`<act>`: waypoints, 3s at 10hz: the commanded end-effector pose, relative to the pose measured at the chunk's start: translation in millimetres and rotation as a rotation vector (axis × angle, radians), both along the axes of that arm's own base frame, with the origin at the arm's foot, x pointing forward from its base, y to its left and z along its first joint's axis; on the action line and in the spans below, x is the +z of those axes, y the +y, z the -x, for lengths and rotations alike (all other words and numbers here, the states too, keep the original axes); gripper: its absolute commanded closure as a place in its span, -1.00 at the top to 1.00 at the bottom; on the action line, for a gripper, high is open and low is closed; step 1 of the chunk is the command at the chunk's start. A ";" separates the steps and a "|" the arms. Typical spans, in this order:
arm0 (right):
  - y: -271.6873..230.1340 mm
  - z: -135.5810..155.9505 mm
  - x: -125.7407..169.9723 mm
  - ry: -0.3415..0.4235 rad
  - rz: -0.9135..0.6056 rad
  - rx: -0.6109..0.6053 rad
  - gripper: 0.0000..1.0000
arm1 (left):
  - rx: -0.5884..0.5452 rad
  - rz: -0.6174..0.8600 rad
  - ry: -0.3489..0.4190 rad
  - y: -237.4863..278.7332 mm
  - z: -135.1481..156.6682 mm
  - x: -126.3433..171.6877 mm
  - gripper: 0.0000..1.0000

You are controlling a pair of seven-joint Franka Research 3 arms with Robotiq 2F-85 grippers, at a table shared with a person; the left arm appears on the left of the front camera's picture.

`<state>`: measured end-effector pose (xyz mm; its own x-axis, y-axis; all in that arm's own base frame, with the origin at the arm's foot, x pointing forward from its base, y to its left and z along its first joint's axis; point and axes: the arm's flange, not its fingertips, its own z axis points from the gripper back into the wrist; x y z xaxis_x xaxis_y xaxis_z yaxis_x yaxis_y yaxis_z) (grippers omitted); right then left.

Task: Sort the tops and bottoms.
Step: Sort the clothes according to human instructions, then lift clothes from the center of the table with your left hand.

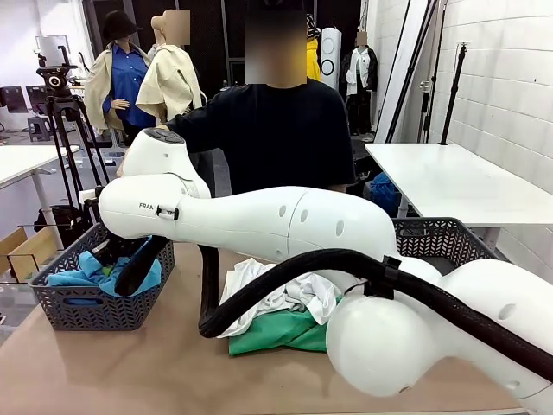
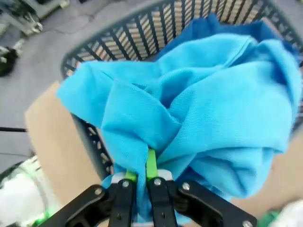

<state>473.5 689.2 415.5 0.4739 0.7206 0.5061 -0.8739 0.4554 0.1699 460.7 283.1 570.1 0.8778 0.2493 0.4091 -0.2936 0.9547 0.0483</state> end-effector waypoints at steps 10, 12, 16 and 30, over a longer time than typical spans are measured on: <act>131.1 -87.6 115.4 -0.128 0.036 0.087 1.00 | -0.009 -0.006 0.000 2.1 2.0 1.2 1.00; 114.2 -81.6 140.4 -0.158 0.022 0.089 1.00 | -0.009 -0.006 0.000 2.1 2.0 1.2 1.00; 44.7 -70.9 222.1 -0.321 0.045 0.010 1.00 | -0.009 -0.006 0.000 2.1 2.0 1.2 1.00; -382.0 141.1 288.8 -0.048 0.705 -0.747 1.00 | -0.009 -0.006 0.000 2.1 2.0 1.2 1.00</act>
